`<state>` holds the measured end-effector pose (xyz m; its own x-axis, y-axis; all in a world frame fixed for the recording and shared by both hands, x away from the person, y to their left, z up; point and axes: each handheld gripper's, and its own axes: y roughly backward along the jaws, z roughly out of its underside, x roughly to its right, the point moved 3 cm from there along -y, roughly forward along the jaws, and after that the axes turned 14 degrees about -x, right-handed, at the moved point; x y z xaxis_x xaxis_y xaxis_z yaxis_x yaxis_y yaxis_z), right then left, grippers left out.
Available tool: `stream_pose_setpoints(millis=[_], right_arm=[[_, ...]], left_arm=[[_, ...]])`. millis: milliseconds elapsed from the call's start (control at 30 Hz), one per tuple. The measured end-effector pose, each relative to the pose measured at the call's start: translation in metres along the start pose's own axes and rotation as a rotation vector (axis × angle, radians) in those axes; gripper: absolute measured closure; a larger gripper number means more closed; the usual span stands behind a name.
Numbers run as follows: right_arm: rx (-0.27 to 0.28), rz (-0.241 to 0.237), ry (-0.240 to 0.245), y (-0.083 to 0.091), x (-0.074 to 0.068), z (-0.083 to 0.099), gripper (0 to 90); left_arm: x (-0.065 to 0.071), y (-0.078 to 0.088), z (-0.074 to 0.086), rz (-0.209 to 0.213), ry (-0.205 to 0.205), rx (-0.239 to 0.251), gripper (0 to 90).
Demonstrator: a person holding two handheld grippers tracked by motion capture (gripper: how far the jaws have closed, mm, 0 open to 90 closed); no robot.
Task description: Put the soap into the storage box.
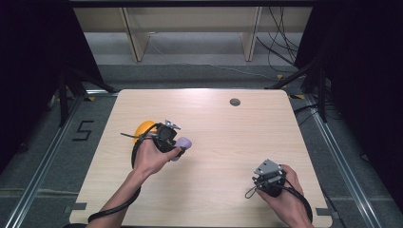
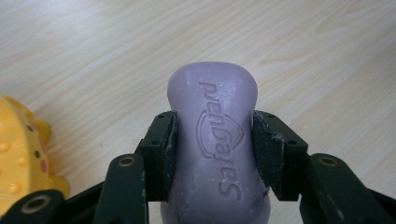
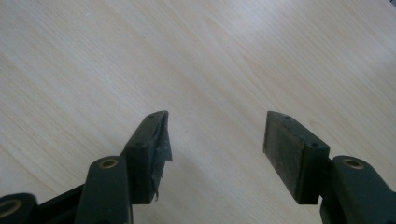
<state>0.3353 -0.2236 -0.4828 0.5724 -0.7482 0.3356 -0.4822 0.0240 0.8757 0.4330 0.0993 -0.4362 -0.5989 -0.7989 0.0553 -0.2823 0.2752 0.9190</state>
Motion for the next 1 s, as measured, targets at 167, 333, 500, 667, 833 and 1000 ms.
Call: stream_pose_setpoints(millis=[167, 333, 500, 667, 833, 1000], right_arm=[[-0.001, -0.002, -0.006, 0.0, -0.001, 0.0, 41.1], [0.004, 0.003, 0.006, 0.0, 0.001, 0.0, 41.1], [-0.001, 0.002, 0.007, 0.0, 0.001, 0.0, 41.1], [-0.001, 0.001, 0.008, 0.0, 0.001, 0.0, 41.1], [0.001, 0.006, 0.01, 0.0, 0.001, 0.0, 41.1], [-0.002, -0.002, 0.003, 0.0, 0.0, 0.0, 41.1]], left_arm=[[-0.011, 0.007, -0.001, -0.01, 0.031, 0.021, 50.7], [-0.02, 0.013, -0.001, -0.024, 0.055, 0.033, 50.7], [-0.032, 0.019, -0.002, -0.045, 0.088, 0.058, 50.7], [-0.045, 0.025, -0.003, -0.063, 0.111, 0.069, 50.7], [-0.066, 0.027, -0.001, -0.091, 0.154, 0.074, 50.7], [-0.087, 0.03, 0.004, -0.116, 0.196, 0.061, 50.7]])
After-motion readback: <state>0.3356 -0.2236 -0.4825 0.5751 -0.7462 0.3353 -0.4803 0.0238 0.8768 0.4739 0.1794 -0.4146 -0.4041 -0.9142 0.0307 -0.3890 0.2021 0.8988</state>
